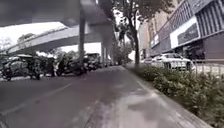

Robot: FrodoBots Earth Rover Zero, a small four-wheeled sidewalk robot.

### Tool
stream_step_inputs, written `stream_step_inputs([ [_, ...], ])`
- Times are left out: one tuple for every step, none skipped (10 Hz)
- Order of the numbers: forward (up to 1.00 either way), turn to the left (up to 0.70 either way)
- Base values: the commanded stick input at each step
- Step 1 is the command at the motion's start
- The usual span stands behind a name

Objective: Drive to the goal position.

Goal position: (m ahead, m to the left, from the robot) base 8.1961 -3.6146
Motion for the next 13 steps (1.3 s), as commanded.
stream_step_inputs([
  [0.45, 0.00],
  [0.45, 0.00],
  [0.45, 0.00],
  [0.45, 0.00],
  [0.45, 0.00],
  [0.45, 0.00],
  [0.45, 0.00],
  [0.45, 0.00],
  [0.45, 0.00],
  [0.45, 0.00],
  [0.45, 0.00],
  [0.45, 0.00],
  [0.45, 0.00],
])
